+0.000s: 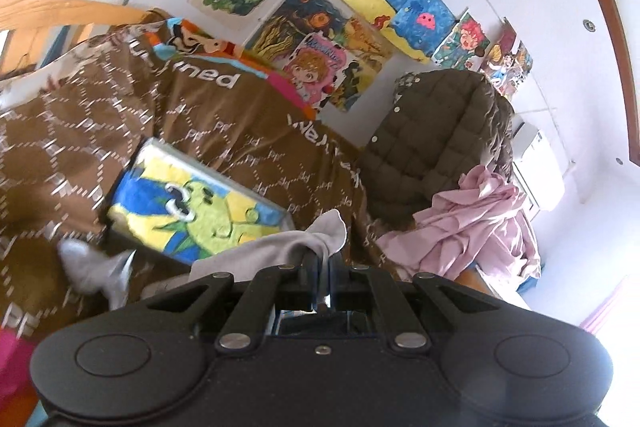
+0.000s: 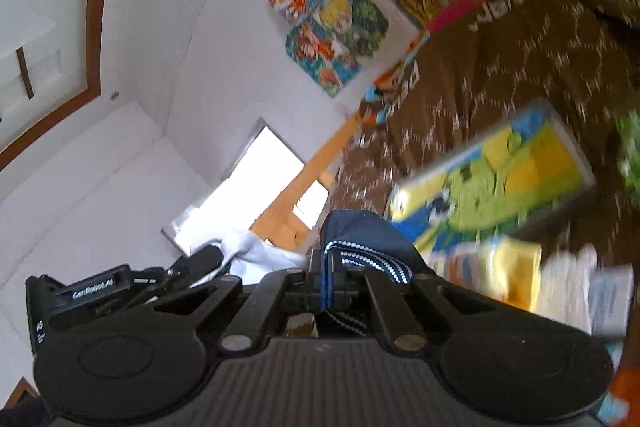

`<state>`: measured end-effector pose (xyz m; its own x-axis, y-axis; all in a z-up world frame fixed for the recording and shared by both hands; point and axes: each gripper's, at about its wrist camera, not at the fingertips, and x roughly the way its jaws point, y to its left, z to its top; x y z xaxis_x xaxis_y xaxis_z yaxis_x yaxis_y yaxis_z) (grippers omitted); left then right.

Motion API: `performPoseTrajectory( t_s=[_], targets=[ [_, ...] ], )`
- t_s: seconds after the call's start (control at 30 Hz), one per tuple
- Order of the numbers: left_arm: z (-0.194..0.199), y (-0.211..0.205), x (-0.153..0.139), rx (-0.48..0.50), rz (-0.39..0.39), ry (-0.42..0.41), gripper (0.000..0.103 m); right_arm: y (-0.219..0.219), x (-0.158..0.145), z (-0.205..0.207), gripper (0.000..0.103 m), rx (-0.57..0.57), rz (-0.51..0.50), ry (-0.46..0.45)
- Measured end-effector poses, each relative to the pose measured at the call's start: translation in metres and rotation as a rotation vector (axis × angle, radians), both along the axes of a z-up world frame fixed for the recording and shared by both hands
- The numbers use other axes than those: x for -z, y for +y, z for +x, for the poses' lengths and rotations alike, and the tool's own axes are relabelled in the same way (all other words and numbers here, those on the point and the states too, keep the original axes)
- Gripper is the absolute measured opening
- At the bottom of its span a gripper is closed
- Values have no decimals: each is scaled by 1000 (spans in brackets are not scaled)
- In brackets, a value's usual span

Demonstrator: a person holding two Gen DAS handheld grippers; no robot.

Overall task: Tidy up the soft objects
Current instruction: 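Carry the sock and grey cloth into the cartoon tray and open both grippers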

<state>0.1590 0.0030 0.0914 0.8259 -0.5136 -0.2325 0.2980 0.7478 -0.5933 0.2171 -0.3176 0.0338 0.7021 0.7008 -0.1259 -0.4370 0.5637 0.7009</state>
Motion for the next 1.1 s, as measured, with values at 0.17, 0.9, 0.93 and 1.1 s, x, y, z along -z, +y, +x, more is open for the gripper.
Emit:
performPoseTrajectory(
  t_s=[0.17, 0.9, 0.93, 1.1],
  targets=[
    [49, -22, -6, 23, 44, -46, 5, -5, 0, 58, 2, 80, -21, -16],
    [235, -84, 96, 47, 164, 77, 5, -13, 75, 187, 2, 249, -181, 115],
    [237, -83, 100, 43, 172, 94, 5, -13, 78, 188, 2, 248, -182, 134],
    [247, -78, 119, 4, 213, 180, 5, -14, 90, 194, 2, 237, -192, 210]
  ],
)
